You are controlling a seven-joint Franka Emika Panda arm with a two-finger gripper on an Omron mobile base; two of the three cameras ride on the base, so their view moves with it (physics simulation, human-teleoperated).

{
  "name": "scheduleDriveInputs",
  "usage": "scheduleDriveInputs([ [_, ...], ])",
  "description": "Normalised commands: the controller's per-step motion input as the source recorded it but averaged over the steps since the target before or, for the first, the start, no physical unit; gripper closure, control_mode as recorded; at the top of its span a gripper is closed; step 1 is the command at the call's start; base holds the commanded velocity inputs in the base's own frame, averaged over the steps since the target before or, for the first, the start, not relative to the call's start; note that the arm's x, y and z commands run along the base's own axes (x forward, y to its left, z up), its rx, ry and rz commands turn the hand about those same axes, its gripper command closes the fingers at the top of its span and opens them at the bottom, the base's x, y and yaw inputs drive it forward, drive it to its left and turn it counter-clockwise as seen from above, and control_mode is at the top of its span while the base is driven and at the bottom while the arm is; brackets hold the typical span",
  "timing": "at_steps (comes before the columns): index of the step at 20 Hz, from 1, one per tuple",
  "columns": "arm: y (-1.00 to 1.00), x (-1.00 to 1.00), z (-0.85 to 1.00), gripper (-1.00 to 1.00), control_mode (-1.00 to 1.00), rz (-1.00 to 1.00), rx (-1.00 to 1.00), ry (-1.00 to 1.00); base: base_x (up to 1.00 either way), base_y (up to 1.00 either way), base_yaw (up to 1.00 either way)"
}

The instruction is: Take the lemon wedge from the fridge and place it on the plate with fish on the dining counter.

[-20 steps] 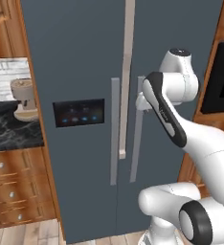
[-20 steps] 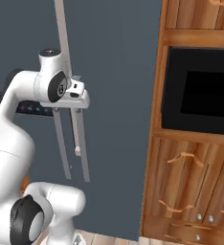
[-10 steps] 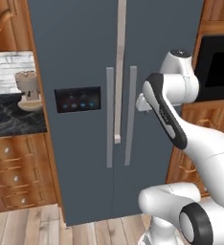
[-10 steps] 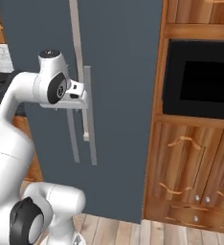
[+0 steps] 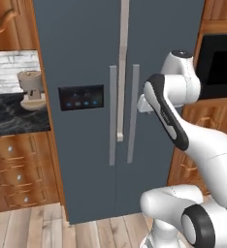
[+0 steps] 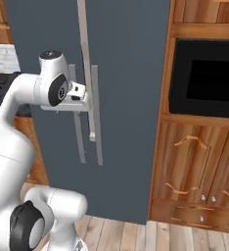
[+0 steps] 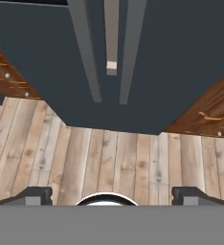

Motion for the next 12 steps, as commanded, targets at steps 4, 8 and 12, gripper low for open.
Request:
scheduleDriveInputs([
  [4, 0.00, 0.00, 0.00, -1.00, 1.00, 0.00, 0.00, 0.00, -0.57, 0.00, -0.04],
  [8, 0.00, 0.00, 0.00, -1.00, 1.00, 0.00, 0.00, 0.00, -0.06, 0.14, 0.00],
  [12, 0.00, 0.00, 0.00, -1.00, 1.00, 0.00, 0.00, 0.00, 0.01, 0.45, -0.03],
])
